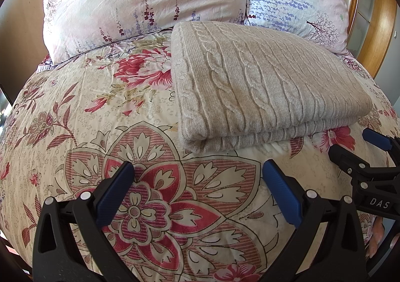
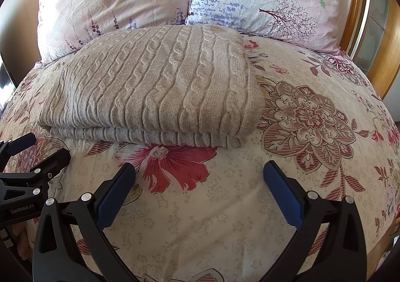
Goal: Fold small clothes
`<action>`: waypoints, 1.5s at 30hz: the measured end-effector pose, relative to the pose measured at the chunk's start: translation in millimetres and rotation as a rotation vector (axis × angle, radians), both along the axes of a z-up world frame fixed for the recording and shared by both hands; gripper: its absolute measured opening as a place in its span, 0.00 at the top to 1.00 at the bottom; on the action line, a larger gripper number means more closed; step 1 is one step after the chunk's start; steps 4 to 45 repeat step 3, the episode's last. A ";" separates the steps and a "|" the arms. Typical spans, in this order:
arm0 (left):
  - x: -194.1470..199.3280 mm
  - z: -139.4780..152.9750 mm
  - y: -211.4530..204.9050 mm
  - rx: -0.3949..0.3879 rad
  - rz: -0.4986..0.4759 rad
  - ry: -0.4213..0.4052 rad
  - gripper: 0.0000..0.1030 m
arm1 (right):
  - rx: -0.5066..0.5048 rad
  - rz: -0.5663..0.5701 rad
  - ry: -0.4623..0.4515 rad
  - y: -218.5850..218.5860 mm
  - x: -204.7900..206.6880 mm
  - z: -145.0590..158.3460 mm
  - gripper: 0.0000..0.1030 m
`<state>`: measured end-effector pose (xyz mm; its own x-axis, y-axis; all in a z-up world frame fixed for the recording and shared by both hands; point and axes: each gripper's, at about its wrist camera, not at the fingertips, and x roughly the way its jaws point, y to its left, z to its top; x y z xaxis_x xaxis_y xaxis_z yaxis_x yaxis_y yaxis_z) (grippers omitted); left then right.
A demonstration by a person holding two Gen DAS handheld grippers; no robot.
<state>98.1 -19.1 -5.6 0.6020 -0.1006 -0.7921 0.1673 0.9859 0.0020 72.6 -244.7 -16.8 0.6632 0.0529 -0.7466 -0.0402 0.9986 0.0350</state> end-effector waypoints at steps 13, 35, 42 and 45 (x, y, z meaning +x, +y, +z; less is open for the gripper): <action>0.1 0.0 0.0 0.000 0.000 0.000 0.02 | 0.000 0.000 0.000 -0.1 0.2 0.0 0.01; 0.1 0.0 0.0 0.000 0.000 0.000 0.02 | 0.000 0.000 0.000 -0.1 0.2 0.0 0.01; 0.1 0.0 0.0 0.000 0.000 0.000 0.02 | 0.000 0.000 0.000 -0.1 0.2 0.0 0.01; 0.1 0.0 0.0 0.000 0.000 0.000 0.02 | 0.000 0.000 0.000 -0.1 0.2 0.0 0.01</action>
